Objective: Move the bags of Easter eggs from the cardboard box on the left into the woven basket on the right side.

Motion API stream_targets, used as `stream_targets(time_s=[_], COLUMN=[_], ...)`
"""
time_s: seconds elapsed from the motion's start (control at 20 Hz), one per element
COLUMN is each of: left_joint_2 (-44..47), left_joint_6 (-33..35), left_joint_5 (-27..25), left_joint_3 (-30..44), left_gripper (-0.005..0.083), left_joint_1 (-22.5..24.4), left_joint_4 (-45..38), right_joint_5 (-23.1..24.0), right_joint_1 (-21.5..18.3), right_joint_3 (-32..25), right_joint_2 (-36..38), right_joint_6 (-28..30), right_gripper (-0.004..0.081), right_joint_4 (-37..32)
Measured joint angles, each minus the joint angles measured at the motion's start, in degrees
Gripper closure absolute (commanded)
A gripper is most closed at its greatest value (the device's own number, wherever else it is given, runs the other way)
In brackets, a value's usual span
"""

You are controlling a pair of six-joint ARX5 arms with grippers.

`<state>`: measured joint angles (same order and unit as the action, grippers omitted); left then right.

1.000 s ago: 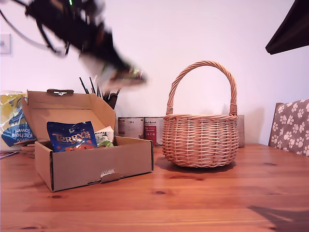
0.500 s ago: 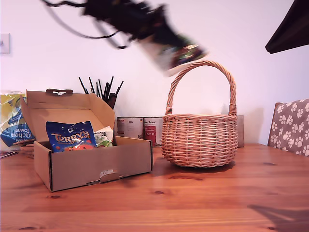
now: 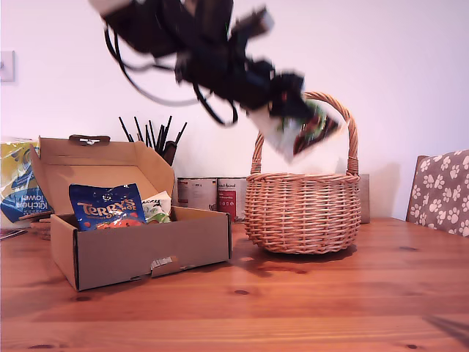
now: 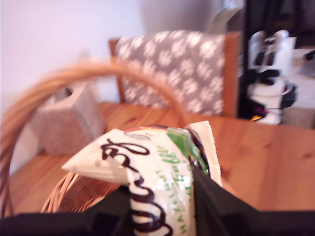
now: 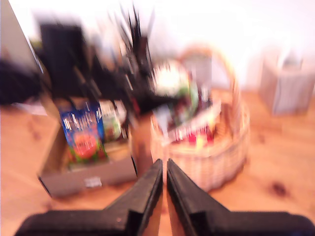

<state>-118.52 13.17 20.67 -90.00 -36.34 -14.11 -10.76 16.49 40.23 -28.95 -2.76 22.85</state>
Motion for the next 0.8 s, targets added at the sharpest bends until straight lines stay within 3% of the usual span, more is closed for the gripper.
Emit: stream_targets(time_s=[0.5,0.55,0.7,0.8], left_joint_2=[-2.43,-2.49,-2.51,-2.51], left_joint_6=[0.11,0.13,0.22,0.5], left_joint_5=[-3.19,-3.19,-3.19,-3.28], left_joint_3=[0.0,0.0,0.0,0.0], left_gripper=[0.059,0.0556,0.021,0.0186], left_joint_1=[-0.02,-0.02,-0.07,-0.17], left_joint_4=[-6.32,-6.51,-6.97,-7.89], right_joint_5=[-0.22,-0.48,-0.94,-2.01], right_joint_1=[0.0,0.0,0.0,0.0], right_joint_3=[1.4,1.4,1.4,1.4], right_joint_2=[0.11,0.13,0.11,0.11], right_joint_6=[-0.2,-0.2,-0.2,-0.2], right_gripper=[0.078,0.078,0.078,0.078], right_joint_4=[3.37,3.39,3.39,3.37])
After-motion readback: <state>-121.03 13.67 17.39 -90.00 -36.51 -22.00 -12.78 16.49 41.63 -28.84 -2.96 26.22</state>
